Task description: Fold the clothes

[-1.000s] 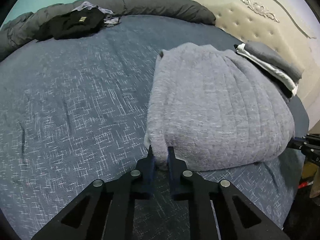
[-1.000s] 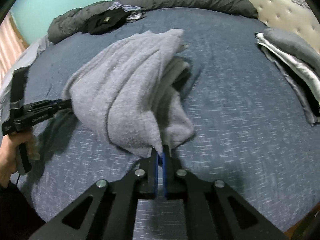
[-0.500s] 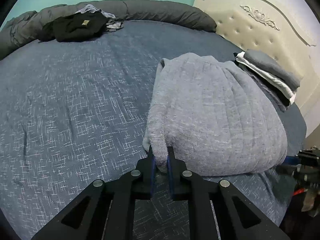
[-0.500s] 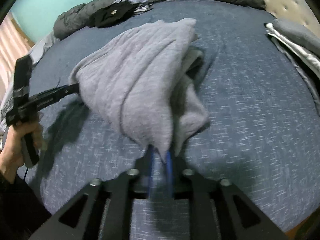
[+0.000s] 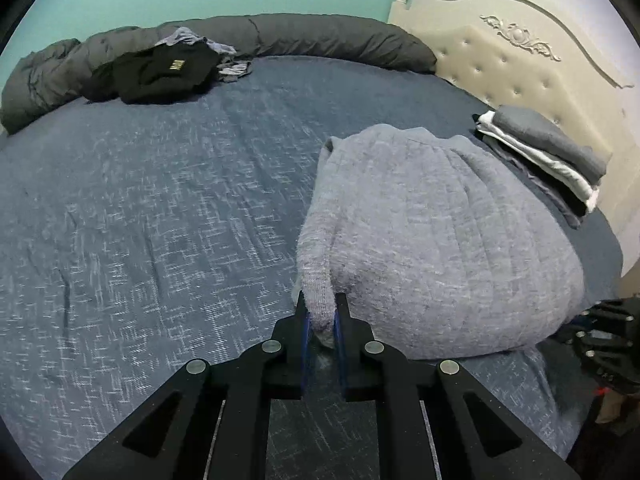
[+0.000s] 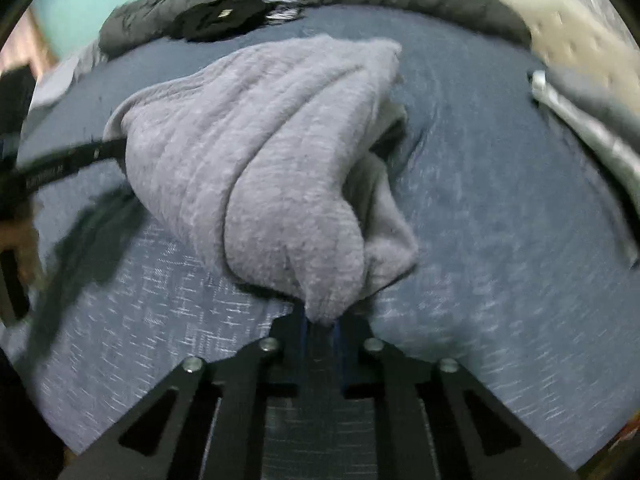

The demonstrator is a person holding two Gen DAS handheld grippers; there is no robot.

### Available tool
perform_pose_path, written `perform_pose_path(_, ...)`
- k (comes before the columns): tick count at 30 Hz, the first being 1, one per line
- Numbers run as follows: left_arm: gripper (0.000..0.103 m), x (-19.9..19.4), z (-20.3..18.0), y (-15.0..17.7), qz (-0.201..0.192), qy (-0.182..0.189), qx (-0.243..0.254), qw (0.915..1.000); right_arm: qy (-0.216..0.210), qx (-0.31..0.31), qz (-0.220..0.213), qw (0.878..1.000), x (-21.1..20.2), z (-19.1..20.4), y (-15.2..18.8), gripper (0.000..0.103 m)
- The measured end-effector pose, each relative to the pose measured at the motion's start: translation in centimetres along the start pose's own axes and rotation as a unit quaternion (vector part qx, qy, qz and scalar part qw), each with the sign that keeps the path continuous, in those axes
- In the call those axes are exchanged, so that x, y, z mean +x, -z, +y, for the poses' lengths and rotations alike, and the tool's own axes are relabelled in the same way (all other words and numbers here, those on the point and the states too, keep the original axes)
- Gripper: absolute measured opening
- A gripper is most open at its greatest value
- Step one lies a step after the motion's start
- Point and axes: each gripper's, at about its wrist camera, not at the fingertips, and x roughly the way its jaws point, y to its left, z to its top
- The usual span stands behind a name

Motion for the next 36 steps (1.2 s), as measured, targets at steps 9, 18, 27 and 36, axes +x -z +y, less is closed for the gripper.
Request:
perform_pose_path(9, 0.010, -0.4, -0.4, -0.8, -0.017, 0.003, -0.003, 0.9998, 0.022, -0.014, -0.005, 1.000, -1.7, -2.8, -1.5, 0.005)
perform_pose_path(18, 0.014, 0.6, 1.1, 0.0, 0.030, 0.025, -0.038, 0.9985, -0.065, 0.036, 0.048, 0.996, -0.1, -4.2, -1.2, 0.007)
perform_pose_path(27, 0.018, -2.7, 1.9, -0.6, -0.003, 0.012, -0.067, 0.9977, -0.093, 0.090, 0.009, 0.992, -4.9, -6.6, -3.1, 0.010)
perform_pose_path(36, 0.027, -2.2, -0.6, -1.1, -0.016, 0.037, -0.031, 0.9987, -0.131, 0.042, -0.045, 0.989, -4.5, -1.4, -9.4, 0.010)
